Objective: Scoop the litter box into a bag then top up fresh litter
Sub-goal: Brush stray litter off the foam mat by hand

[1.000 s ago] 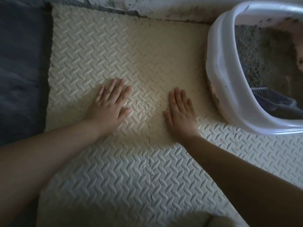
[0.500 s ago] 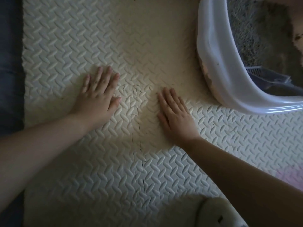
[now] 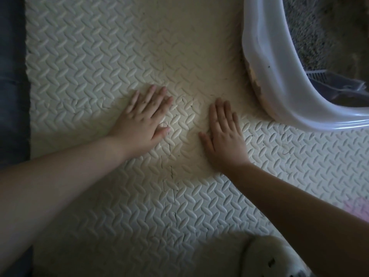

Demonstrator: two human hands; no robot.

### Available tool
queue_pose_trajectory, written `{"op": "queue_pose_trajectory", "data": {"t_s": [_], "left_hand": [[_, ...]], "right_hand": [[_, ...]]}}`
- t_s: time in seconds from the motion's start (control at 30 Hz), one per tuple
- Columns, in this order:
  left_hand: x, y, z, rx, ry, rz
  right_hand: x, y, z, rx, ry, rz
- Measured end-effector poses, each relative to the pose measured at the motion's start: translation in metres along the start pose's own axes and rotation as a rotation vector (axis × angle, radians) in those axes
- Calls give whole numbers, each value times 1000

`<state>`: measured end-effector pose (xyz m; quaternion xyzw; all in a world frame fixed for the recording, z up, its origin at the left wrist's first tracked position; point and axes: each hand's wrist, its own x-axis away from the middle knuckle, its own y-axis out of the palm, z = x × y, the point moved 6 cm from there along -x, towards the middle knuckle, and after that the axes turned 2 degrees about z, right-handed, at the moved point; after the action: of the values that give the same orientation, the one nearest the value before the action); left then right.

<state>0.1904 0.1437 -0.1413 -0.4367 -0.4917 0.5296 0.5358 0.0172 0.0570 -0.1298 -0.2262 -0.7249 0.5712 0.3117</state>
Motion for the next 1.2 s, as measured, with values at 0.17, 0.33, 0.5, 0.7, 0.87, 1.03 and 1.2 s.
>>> {"op": "queue_pose_trajectory", "data": {"t_s": [0.17,0.33,0.5,0.7,0.87,1.03,1.2], "left_hand": [[5,2,15,10,98,-48],[5,-16,-4,219,-23,8],[22,-24,-47,180,-206,-9],[50,-14,-60,56,-212,-81],[59,-10,-50,34,-165,-83],[57,-3,-23,-17,-16,-76],[50,2,1,-26,39,-81]], "right_hand": [[1,2,-11,29,-66,-28],[-3,-5,-17,-67,-121,-18],[-10,-14,-27,-142,-130,65],[-24,-8,-65,-146,-225,21],[-10,8,-91,-17,-277,-35],[3,12,-88,36,-403,-64],[9,4,-70,-55,-437,-20]]}}
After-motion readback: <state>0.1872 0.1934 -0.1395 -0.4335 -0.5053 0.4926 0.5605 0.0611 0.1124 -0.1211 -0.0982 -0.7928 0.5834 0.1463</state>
